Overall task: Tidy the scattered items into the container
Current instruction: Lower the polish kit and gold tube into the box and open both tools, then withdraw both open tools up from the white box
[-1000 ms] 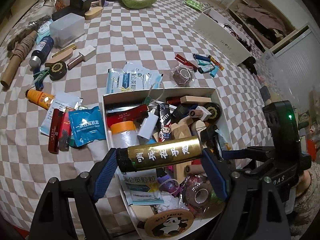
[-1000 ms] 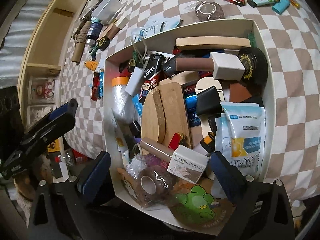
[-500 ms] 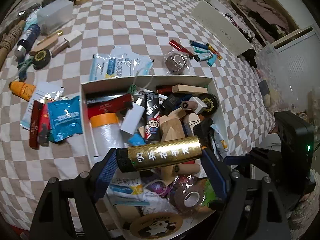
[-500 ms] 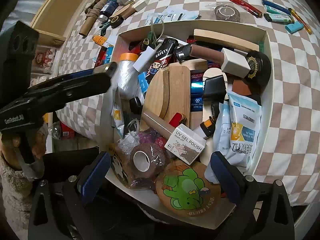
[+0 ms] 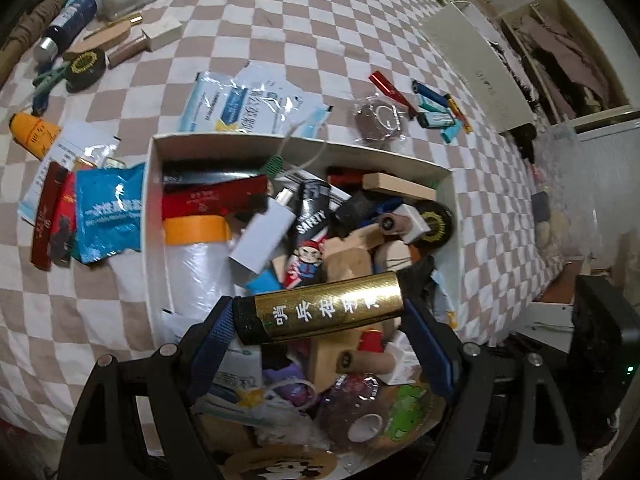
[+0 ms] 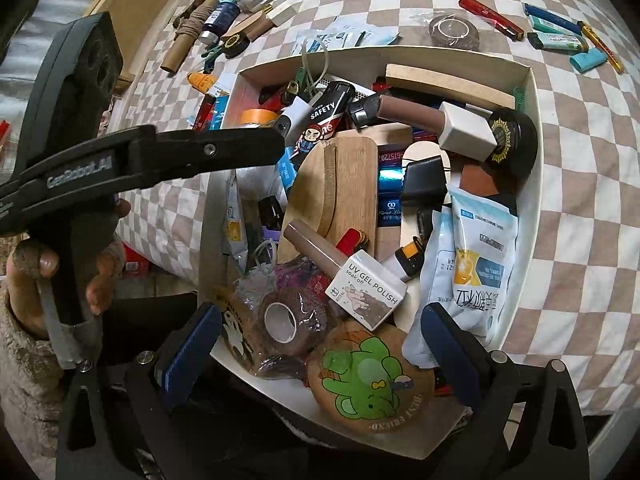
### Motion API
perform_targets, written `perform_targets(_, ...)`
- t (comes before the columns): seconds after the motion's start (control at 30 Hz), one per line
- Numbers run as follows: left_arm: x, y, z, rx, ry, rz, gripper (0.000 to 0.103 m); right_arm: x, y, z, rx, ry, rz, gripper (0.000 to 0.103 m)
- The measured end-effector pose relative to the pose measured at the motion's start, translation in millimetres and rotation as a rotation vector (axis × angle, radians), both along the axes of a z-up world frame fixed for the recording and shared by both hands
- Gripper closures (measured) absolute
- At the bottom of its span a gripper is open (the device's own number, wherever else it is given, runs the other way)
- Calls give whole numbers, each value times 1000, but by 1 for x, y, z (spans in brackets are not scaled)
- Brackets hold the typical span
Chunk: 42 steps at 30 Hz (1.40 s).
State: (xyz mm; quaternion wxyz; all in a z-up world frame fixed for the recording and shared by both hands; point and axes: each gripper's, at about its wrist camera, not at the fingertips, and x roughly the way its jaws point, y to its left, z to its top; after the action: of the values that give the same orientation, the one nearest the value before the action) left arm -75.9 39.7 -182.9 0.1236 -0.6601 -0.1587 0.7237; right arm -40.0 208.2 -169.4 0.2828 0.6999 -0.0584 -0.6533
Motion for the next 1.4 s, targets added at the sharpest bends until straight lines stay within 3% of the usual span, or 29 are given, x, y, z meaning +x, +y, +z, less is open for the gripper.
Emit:
perform_targets(0.13, 1, -2, -1, -15, -3, -11, 7, 0, 0, 0, 0, -1, 0, 3)
perform_targets(0.73, 4, 2, 7, -54, 69, -59, 7, 1, -3, 1, 8, 7, 7, 3)
perform_targets(1.07, 12, 5, 28, -128, 231, -99, 0, 1, -6, 10, 55, 129, 12, 0)
perform_targets(1.4, 11, -1, 39, -164, 292, -87, 0, -3, -7, 20, 90, 208, 14, 0)
